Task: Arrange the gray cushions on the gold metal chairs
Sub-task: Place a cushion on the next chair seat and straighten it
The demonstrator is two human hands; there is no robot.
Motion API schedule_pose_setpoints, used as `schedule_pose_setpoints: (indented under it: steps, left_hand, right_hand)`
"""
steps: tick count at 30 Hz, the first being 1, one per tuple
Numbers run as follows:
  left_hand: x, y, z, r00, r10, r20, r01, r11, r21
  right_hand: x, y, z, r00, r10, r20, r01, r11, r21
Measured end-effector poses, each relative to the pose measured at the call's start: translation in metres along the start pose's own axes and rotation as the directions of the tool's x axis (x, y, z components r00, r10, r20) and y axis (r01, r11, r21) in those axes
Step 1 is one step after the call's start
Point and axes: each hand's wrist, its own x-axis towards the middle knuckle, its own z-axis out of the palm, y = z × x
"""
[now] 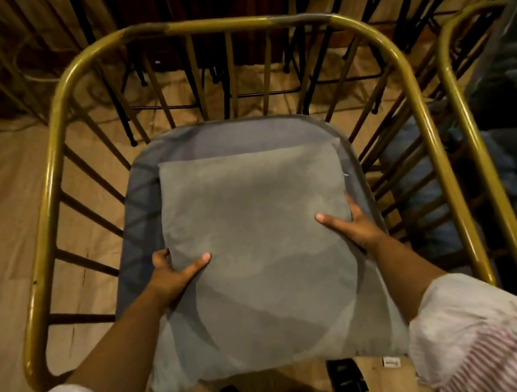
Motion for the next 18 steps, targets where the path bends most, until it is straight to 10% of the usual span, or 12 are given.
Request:
schedule_pose_setpoints:
  steps: [18]
  left_hand:
    - [0.02,-0.004,-0.004,0.996,0.088,0.027,-0.091,0.974,0.208]
  right_hand:
    - [0.005,0.019,0.012,0.992,0.033,-0.118,-0.041,0.997,-0.068]
